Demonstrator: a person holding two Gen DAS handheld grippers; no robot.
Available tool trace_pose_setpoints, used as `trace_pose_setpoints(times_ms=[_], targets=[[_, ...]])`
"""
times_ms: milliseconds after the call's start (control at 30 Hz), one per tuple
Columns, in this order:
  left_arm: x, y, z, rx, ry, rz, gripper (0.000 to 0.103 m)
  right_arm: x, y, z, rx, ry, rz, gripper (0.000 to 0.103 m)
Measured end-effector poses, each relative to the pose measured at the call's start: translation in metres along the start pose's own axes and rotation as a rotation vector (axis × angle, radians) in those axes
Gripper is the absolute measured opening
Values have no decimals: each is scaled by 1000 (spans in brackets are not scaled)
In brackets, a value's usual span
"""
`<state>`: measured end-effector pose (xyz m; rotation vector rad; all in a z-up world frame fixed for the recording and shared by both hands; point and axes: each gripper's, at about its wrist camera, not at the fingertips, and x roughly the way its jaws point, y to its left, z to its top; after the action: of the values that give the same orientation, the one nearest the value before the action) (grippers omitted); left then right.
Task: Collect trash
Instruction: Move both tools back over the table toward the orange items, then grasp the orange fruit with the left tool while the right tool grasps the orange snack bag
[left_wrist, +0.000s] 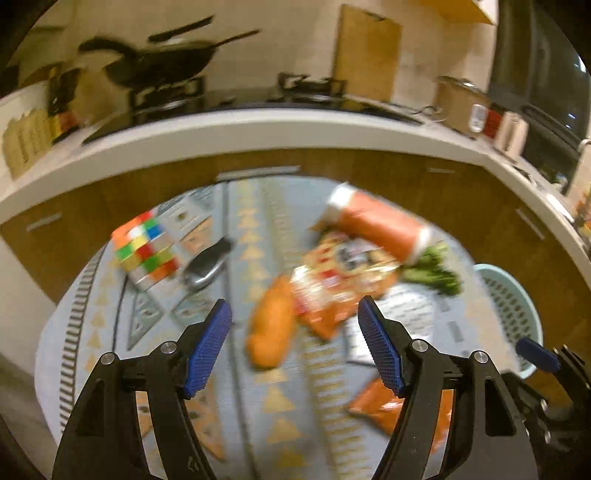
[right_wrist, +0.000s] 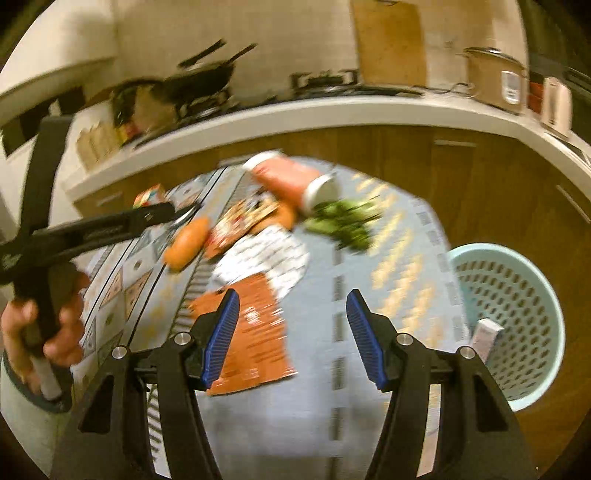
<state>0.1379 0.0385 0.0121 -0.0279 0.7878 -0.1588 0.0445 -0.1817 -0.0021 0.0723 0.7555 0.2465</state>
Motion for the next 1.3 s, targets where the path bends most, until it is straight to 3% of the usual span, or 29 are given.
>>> trace_pose_setpoints(times_ms=[67, 167, 267, 533, 733, 933, 967, 1133, 1167, 1300], targets=[[11, 12, -4, -13, 19, 17, 69, 11, 16, -6, -20, 32, 13, 57], [32, 23, -9, -15, 64, 16, 69, 22, 30, -11, -40, 57, 20, 68], [48, 25, -15, -13, 94, -14, 69, 33, 39, -14, -57, 78, 18, 69], [65, 19, -21, 4, 100, -16, 68, 57, 47, -18, -77, 131, -24, 78], [68, 11, -24, 43, 89, 6, 34, 65, 42, -19, -52, 164, -15, 78], [67, 10, -25, 53, 78, 31, 29, 66, 47, -19, -72, 175, -12, 78], [67, 11, -25, 50, 78, 30, 28, 66, 49, -20, -85, 177, -16, 76], [66, 12, -25, 42, 74, 26, 27, 69, 62, -22, -139, 183, -14, 43], [65, 12, -26, 41, 73, 26, 27, 68, 63, -22, -144, 183, -5, 32], [55, 13, -27, 32, 40, 2, 27, 59, 65, -21, -147, 153, 4, 26]])
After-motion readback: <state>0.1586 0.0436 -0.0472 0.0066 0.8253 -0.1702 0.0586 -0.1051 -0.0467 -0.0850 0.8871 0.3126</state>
